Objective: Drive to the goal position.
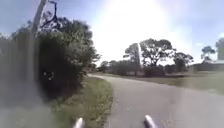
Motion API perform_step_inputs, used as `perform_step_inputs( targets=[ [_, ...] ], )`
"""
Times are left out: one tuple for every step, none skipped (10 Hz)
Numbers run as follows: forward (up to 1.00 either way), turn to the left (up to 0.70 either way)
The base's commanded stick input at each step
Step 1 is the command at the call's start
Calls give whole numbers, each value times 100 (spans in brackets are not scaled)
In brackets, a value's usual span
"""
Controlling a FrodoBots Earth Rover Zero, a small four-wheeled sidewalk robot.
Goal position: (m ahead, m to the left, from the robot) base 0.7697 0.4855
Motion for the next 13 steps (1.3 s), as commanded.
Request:
perform_step_inputs(
  targets=[
    [70,0],
    [70,0],
    [70,0],
    [70,0],
    [70,0],
    [70,0],
    [70,0],
    [70,0],
    [70,0],
    [70,0],
    [70,0],
    [70,0],
    [70,0]
  ],
)
